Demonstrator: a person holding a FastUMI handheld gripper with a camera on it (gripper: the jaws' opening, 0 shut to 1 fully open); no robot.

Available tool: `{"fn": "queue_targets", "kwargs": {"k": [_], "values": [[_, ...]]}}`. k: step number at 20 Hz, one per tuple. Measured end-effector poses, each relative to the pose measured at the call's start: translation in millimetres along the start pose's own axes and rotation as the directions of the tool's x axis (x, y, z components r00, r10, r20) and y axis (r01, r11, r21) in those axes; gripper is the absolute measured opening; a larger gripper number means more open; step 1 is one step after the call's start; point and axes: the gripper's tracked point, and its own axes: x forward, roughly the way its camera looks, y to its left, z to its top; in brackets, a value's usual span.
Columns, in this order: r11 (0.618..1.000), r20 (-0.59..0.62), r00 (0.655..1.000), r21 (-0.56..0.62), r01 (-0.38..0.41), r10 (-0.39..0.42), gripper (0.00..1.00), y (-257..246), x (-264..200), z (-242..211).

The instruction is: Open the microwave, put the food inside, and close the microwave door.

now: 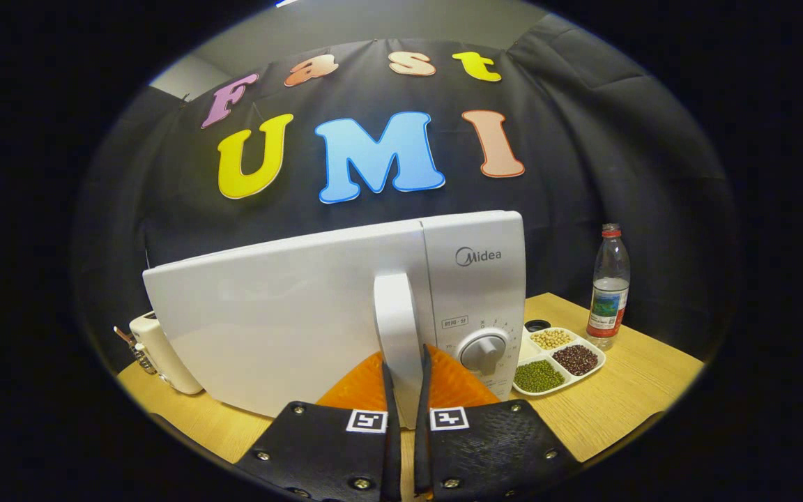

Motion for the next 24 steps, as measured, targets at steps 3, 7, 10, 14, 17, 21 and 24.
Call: {"fn": "queue_targets", "kwargs": {"k": [3,7,10,14,17,21,24], "values": [[1.0,0.017,1.0,-0.016,0.009,-0.009,0.08,0.0,-17.9,2.4],[0.999,-0.015,0.999,-0.022,-0.042,0.042,0.08,14.7,-69.2,-10.1],[0.994,-0.038,0.994,-0.026,-0.102,0.101,0.08,31.2,-105.4,-17.3],[0.979,-0.04,0.979,-0.035,-0.203,0.201,0.08,64.5,-155.2,-28.5],[0.958,-0.037,0.959,-0.039,-0.283,0.282,0.07,97.6,-192.8,-38.9],[0.938,-0.005,0.939,-0.034,-0.345,0.345,0.07,144.5,-232.7,-50.2],[0.935,0.026,0.935,-0.013,-0.354,0.354,0.07,180.4,-252.8,-57.4]]}}
